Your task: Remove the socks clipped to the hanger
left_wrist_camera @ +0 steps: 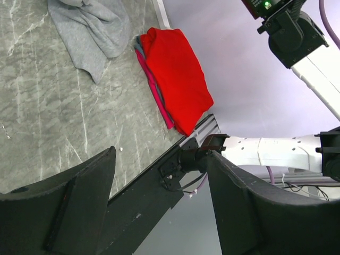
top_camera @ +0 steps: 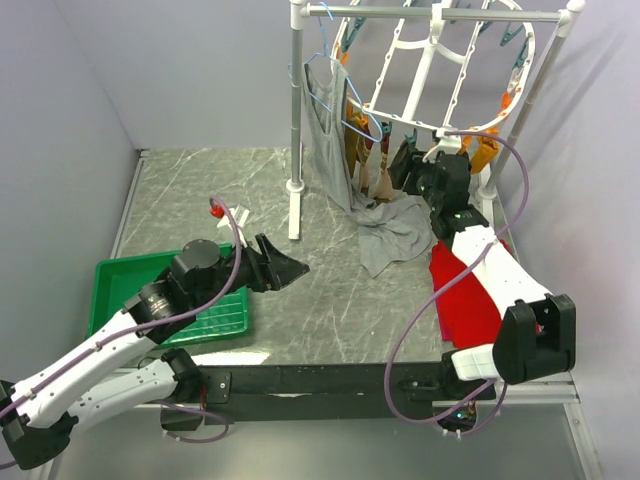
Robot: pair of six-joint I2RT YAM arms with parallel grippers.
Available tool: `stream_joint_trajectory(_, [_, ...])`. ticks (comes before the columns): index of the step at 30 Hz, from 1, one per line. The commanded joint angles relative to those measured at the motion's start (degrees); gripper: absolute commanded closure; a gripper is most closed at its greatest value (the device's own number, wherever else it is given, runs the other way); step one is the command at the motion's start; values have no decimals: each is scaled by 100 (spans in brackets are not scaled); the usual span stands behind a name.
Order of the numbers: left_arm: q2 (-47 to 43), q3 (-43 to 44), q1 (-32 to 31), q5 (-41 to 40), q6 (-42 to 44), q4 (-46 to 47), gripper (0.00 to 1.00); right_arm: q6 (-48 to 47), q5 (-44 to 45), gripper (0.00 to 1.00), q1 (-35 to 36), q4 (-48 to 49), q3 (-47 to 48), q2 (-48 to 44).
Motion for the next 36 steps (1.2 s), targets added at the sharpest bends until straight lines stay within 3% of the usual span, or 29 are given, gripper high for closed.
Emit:
stream_joint_trajectory(1, [-5,241,-5,6,-20,15,26,-130,92,45,139,245,168,239])
stream_joint_trajectory(5, [66,329,-5,15,15,15,25,-183,110,66,297,-54,318,109])
stream_joint_trajectory(6, [101,346,4,23,24,23,22,-139,171,79,341,-254,327,30])
stream_joint_trajectory(8, [171,425,-5,50,33,102,14,-51,180,88,446,-484,379,-208])
stream_joint_trajectory(9, [250,443,-5,93,41,146,10,54,302,100,482,-824,414,-304])
stream_joint_trajectory(13, [601,688,4,313,120,436,4,160,382,100,605,-1539,643,-830])
stream_joint_trajectory(26, [2515,1945,-5,1227,-55,2009,4,257,-83,100,596,-4122,1829,-1667])
stream_joint_trajectory(36, [4459,3316,4,1192,-468,2678,4,353,-549,100,579,-4141,1821,-1800])
